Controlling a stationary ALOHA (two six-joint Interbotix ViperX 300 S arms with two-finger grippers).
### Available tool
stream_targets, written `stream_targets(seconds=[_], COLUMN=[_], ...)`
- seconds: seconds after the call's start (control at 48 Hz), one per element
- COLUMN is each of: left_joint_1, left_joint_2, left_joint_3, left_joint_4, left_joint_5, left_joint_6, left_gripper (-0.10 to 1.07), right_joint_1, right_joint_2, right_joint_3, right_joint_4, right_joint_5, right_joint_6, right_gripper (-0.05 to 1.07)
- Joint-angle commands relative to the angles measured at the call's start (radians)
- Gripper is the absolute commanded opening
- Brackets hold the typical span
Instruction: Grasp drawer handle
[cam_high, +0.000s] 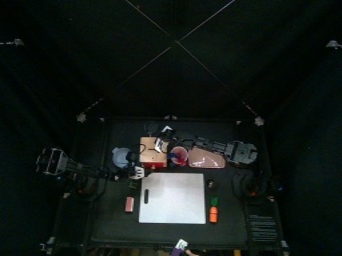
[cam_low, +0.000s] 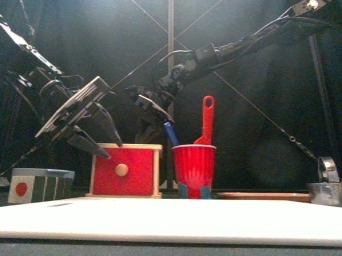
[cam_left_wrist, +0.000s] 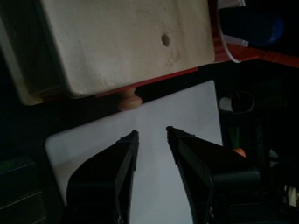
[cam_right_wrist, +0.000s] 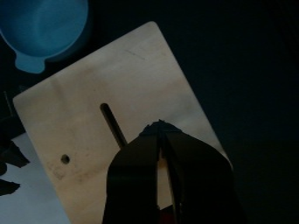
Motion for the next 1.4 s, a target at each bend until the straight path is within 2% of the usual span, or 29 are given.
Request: stream_targets(seconds=[0.0,0.417,0.646,0.958,1.375], left_joint_1=[0.009,0.058,0.057,0.061,0.112], left_joint_2=[0.012,0.067,0.100,0.103,0.160], left_joint_3=[-0.034,-0.064,-0.083,-0.077,-0.098], left_joint_4=[0.000,-0.046,-0.048,-0.041,-0.054], left_joint_5=[-0.006,0.002,0.006,0.008,0.008], left_joint_6=[0.003,0.003,0.005,0.005,0.005], left_gripper=[0.74,0.74,0.74,0.88,0.88], right_joint_1=[-0.005,-0.003,0.002,0.003,0.003], right_joint_2=[-0.020,-0.018,-0.018,-0.008,0.002], right_joint_3=[-0.015,0.014,0.012,0.012,0.006], right_joint_4=[0.000,0.000,0.000,0.000,0.000], right_joint_5=[0.014,0.002,-0.011,-0.015,-0.017], right_joint_6=[-0.002,-0.014,-0.020,-0.021,-0.023], right_gripper=[0.02,0.02,0.02,0.02,0.02])
